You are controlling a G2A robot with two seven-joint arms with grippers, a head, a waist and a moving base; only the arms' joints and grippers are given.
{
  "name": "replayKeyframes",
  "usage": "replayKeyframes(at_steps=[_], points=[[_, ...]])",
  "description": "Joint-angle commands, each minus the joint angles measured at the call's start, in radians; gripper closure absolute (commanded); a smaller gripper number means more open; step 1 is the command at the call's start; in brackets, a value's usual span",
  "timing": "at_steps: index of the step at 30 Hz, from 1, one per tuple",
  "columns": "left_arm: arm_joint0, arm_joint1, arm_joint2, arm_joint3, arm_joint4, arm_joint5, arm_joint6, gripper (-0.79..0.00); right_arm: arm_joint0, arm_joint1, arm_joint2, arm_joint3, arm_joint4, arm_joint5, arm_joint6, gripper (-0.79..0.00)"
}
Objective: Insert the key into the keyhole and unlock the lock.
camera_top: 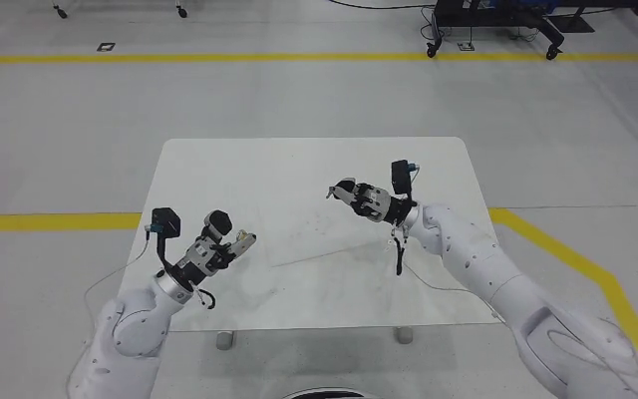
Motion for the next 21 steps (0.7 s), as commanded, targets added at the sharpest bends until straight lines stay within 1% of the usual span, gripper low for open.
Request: replayKeyframes(at_steps=[1, 4, 6, 8, 10, 11, 15, 17, 18, 19, 20, 21], points=[[-0.023, 0.006, 0.015, 0.002, -0.115, -0.050, -0.082, -0.785, 0.038, -0.005, -0.075, 0.003, 0.125, 0.000, 0.048, 0.000], [-0.055, 0.011, 0.045, 0.014, -0.184, -0.080, -0.150, -0.776, 0.080, -0.007, -0.156, -0.006, 0.247, 0.000, 0.101, 0.000], [-0.062, 0.011, 0.053, 0.019, -0.197, -0.077, -0.159, -0.594, 0.086, -0.006, -0.171, -0.011, 0.275, 0.000, 0.108, 0.000], [-0.062, 0.011, 0.053, 0.019, -0.197, -0.077, -0.159, -0.526, 0.086, -0.006, -0.171, -0.011, 0.275, 0.000, 0.108, 0.000], [-0.062, 0.011, 0.053, 0.019, -0.197, -0.077, -0.159, -0.557, 0.086, -0.006, -0.171, -0.011, 0.275, 0.000, 0.108, 0.000], [-0.062, 0.011, 0.053, 0.019, -0.197, -0.077, -0.159, -0.560, 0.086, -0.006, -0.171, -0.011, 0.275, 0.000, 0.108, 0.000], [-0.062, 0.011, 0.053, 0.019, -0.197, -0.077, -0.159, -0.517, 0.086, -0.006, -0.171, -0.011, 0.275, 0.000, 0.108, 0.000], [-0.062, 0.011, 0.053, 0.019, -0.197, -0.077, -0.159, -0.480, 0.086, -0.006, -0.171, -0.011, 0.275, 0.000, 0.108, 0.000], [-0.062, 0.011, 0.053, 0.019, -0.197, -0.077, -0.159, -0.499, 0.086, -0.006, -0.171, -0.011, 0.275, 0.000, 0.108, 0.000], [-0.062, 0.011, 0.053, 0.019, -0.197, -0.077, -0.159, -0.545, 0.086, -0.006, -0.171, -0.011, 0.275, 0.000, 0.108, 0.000], [-0.062, 0.011, 0.053, 0.019, -0.197, -0.077, -0.159, -0.696, 0.086, -0.006, -0.171, -0.011, 0.275, 0.000, 0.108, 0.000], [-0.062, 0.011, 0.053, 0.019, -0.197, -0.077, -0.159, -0.785, 0.086, -0.006, -0.171, -0.011, 0.275, 0.000, 0.108, 0.000]])
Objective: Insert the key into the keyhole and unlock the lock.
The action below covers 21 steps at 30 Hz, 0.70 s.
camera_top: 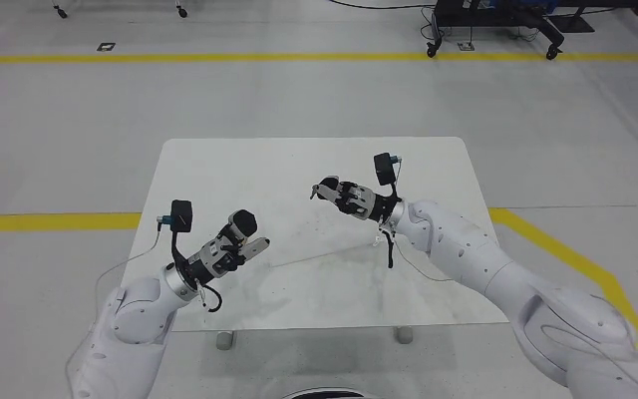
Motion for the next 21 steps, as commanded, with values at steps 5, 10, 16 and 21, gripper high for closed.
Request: replayKeyframes(at_steps=[5, 10, 16, 21], points=[[0.000, 0.000, 0.000, 0.000, 0.000, 0.000, 0.000, -0.785, 0.000, 0.000, 0.000, 0.000, 0.001, 0.000, 0.000, 0.000], [0.000, 0.000, 0.000, 0.000, 0.000, 0.000, 0.000, -0.785, 0.000, 0.000, 0.000, 0.000, 0.001, 0.000, 0.000, 0.000], [-0.028, -0.007, 0.051, 0.042, 0.001, 0.029, 0.053, -0.785, -0.043, -0.015, -0.005, -0.056, 0.120, 0.000, 0.085, 0.000], [-0.073, -0.008, 0.078, 0.087, 0.020, 0.040, 0.056, -0.785, -0.052, -0.031, -0.035, -0.099, 0.351, 0.000, 0.243, 0.000]])
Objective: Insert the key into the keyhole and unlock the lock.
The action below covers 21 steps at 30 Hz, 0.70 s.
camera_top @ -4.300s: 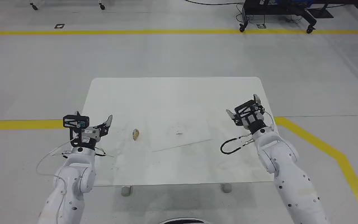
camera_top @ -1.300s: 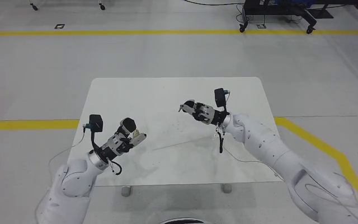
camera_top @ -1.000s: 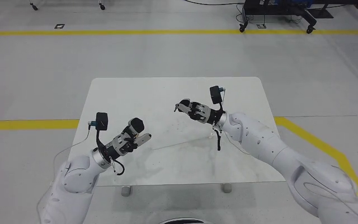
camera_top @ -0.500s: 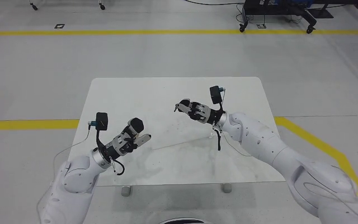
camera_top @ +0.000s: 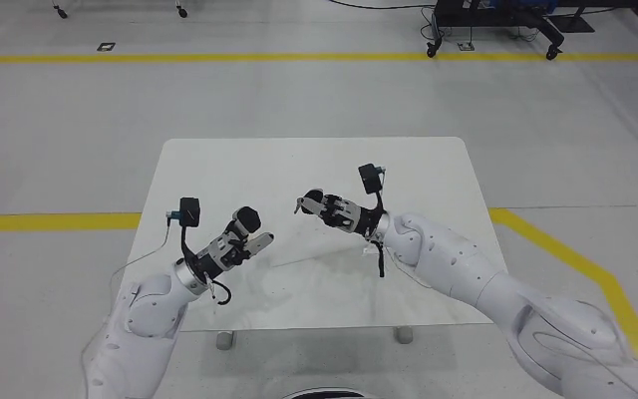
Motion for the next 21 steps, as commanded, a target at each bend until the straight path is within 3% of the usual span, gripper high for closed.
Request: replayKeyframes(at_steps=[1, 4, 13, 21], points=[[-0.013, 0.000, 0.012, 0.014, 0.007, 0.007, -0.003, -0.785, 0.003, -0.003, -0.007, -0.006, 0.096, 0.000, 0.073, 0.000], [-0.029, 0.000, 0.032, 0.029, -0.006, -0.009, -0.023, -0.785, 0.009, -0.009, -0.008, -0.003, 0.210, 0.000, 0.169, 0.000], [-0.044, 0.007, 0.047, 0.048, -0.092, -0.032, -0.067, -0.465, 0.009, -0.030, 0.024, 0.021, 0.416, 0.000, 0.422, 0.000], [-0.045, 0.010, 0.062, 0.039, -0.059, -0.003, -0.060, -0.459, -0.005, -0.061, 0.064, 0.042, 0.583, 0.000, 0.645, 0.000]])
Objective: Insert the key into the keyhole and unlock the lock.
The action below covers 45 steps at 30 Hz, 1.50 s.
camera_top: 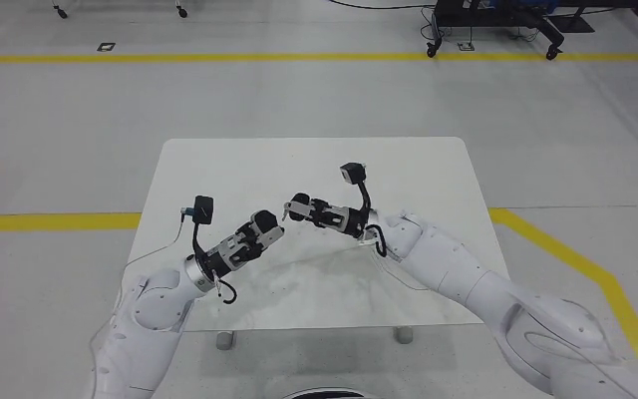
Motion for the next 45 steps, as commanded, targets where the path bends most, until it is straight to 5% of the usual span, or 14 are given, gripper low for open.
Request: replayKeyframes(at_steps=[1, 9, 20, 26, 45], points=[[-0.002, 0.000, 0.006, -0.001, 0.015, 0.009, 0.008, -0.453, -0.003, -0.006, 0.015, 0.005, 0.038, 0.000, 0.057, 0.000], [-0.005, 0.001, 0.018, 0.003, 0.028, 0.026, 0.030, -0.329, -0.024, -0.034, 0.087, 0.031, 0.131, 0.000, 0.228, 0.000], [-0.012, 0.005, 0.030, 0.007, 0.013, 0.033, 0.023, -0.268, -0.047, -0.074, 0.168, 0.073, 0.168, 0.000, 0.400, 0.000], [-0.015, 0.007, 0.035, 0.009, 0.018, 0.041, 0.026, 0.000, -0.056, -0.092, 0.206, 0.088, 0.173, 0.000, 0.453, 0.000], [-0.015, 0.018, 0.008, 0.012, 0.014, 0.040, 0.042, 0.000, -0.095, -0.095, 0.302, 0.064, 0.057, 0.000, 0.473, 0.000]])
